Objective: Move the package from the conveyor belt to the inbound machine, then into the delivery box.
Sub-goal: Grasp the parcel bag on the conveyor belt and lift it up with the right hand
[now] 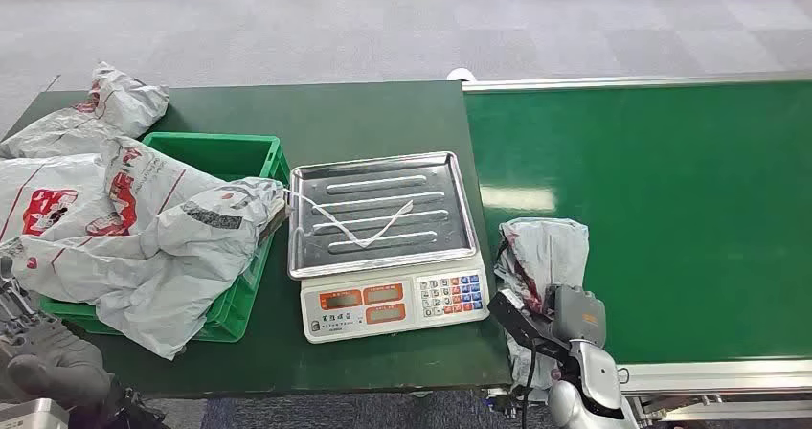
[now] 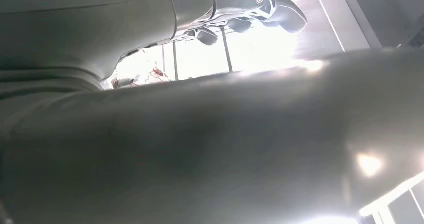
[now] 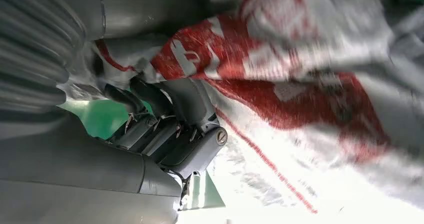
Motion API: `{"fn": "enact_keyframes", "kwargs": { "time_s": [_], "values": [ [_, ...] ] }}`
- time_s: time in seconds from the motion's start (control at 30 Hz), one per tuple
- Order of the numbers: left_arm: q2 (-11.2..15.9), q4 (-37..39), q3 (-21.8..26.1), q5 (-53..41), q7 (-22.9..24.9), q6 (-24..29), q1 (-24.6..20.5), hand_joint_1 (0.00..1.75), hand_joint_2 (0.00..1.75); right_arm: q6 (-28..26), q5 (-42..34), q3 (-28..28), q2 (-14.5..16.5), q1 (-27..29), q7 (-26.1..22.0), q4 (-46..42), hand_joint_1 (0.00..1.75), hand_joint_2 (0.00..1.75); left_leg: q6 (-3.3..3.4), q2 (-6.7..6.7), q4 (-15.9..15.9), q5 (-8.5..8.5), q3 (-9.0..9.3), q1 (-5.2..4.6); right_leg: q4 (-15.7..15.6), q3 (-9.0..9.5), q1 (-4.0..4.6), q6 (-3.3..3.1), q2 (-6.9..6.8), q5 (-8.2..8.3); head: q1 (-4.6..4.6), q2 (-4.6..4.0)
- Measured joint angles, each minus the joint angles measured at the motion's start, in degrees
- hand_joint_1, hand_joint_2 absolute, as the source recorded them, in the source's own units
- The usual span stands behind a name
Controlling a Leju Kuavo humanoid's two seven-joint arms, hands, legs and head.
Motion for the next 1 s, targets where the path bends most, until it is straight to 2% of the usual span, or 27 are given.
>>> {"fn": "enact_keyframes", "kwargs": {
  "time_s": [0.27, 0.4, 0.63, 0.87, 1.0],
  "values": [
    [-0.1, 0.0, 0.0, 0.0, -0.1, 0.0, 0.1, 0.00, 0.00, -0.5, -0.2, -0.6, 0.4, 0.1, -0.6, -1.4, 1.75, 1.75, 0.00, 0.00, 0.0, 0.00, -0.01, 0.00, 0.0, 0.00, -0.01, 0.00, 0.00, 0.00, 0.00, 0.00],
    [-0.2, -0.1, 0.0, 0.0, -0.4, 0.0, 0.2, 0.00, 0.00, -3.4, 2.9, -1.2, 0.3, 0.2, 0.6, -3.3, 1.75, 1.75, 0.00, 0.00, 0.0, 0.00, -0.01, 0.00, 0.0, -0.01, -0.02, 0.00, 0.00, 0.00, 0.00, 0.00],
    [-0.5, -0.5, 0.5, 0.2, -1.4, 0.2, 1.1, 0.00, 0.00, -9.8, 14.5, -4.7, -2.4, 0.4, 4.7, -15.3, 1.75, 1.75, 0.01, 0.00, 0.0, -0.01, -0.01, -0.02, 0.0, -0.02, -0.08, 0.01, -0.01, 0.00, 0.01, 0.00],
    [-0.6, -0.2, 0.8, 1.1, -2.1, 0.8, 1.1, 0.00, 0.00, -15.1, 19.3, -5.6, -3.8, -0.4, 3.6, -24.8, 1.75, 1.75, 0.02, 0.03, 0.0, -0.01, -0.01, -0.05, 0.0, -0.01, -0.04, 0.00, 0.01, 0.01, 0.00, 0.00],
    [-0.6, 0.3, 0.8, 1.3, -2.4, 1.1, 1.0, 0.00, 0.00, -15.1, 19.4, -4.0, -3.9, -3.4, 3.7, -26.7, 1.75, 1.75, 0.00, 0.06, 0.0, 0.00, -0.20, -0.05, 0.0, 0.02, -0.02, 0.00, 0.03, 0.01, 0.00, 0.00]
  ]
}}
